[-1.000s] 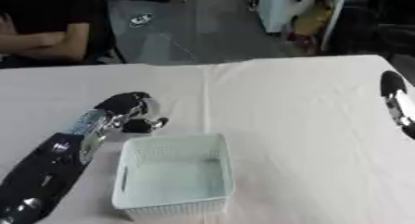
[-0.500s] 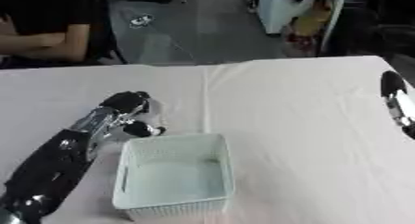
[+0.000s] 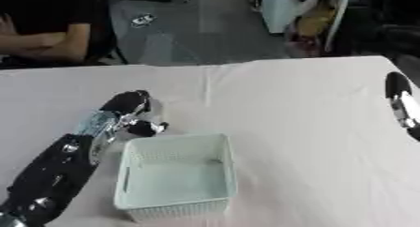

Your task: Pick up objects on the table and place them in the box.

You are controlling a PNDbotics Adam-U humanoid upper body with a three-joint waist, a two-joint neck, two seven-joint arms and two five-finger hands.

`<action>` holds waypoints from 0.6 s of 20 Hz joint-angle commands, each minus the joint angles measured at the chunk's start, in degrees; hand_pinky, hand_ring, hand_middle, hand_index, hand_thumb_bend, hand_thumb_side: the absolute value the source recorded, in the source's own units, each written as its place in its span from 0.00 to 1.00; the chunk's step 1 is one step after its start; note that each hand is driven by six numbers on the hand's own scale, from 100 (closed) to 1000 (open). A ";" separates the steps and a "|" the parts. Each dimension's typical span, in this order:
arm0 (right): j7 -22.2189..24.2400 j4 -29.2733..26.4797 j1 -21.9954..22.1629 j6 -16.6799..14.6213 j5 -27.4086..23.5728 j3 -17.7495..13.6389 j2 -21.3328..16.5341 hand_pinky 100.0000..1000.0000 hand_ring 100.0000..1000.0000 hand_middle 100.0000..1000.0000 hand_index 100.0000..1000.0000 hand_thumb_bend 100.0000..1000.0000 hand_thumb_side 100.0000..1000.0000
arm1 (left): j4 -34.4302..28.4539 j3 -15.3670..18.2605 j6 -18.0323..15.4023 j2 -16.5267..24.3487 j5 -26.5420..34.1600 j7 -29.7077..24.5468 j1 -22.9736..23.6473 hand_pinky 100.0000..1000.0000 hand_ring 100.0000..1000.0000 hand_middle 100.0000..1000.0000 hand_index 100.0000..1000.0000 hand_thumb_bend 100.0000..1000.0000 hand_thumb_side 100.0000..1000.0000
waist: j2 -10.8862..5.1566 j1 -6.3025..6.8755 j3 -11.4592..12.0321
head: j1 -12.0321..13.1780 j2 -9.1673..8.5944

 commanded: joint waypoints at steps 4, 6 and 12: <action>-0.10 -0.88 -0.23 0.25 0.12 -0.55 -0.97 0.88 0.91 0.90 0.93 0.00 0.60 | -4.86 0.26 0.84 4.89 5.44 -2.09 -3.46 0.00 0.00 0.09 0.11 0.00 0.00 | -0.94 -0.06 0.04 | -0.02 -0.56; -0.10 -0.88 0.01 0.35 0.20 -0.56 -1.12 0.88 0.91 0.90 0.93 0.00 0.60 | -8.50 0.58 1.46 6.95 7.84 -2.30 -5.30 0.00 0.00 0.09 0.11 0.00 0.00 | -1.17 0.05 0.17 | -0.19 -0.36; -0.11 -0.88 0.47 0.53 0.37 -0.58 -1.51 0.88 0.91 0.90 0.93 0.00 0.60 | -25.05 0.92 3.35 13.04 17.34 -1.82 -8.37 0.00 0.00 0.10 0.11 0.00 0.00 | -1.73 0.38 0.39 | -0.41 -0.01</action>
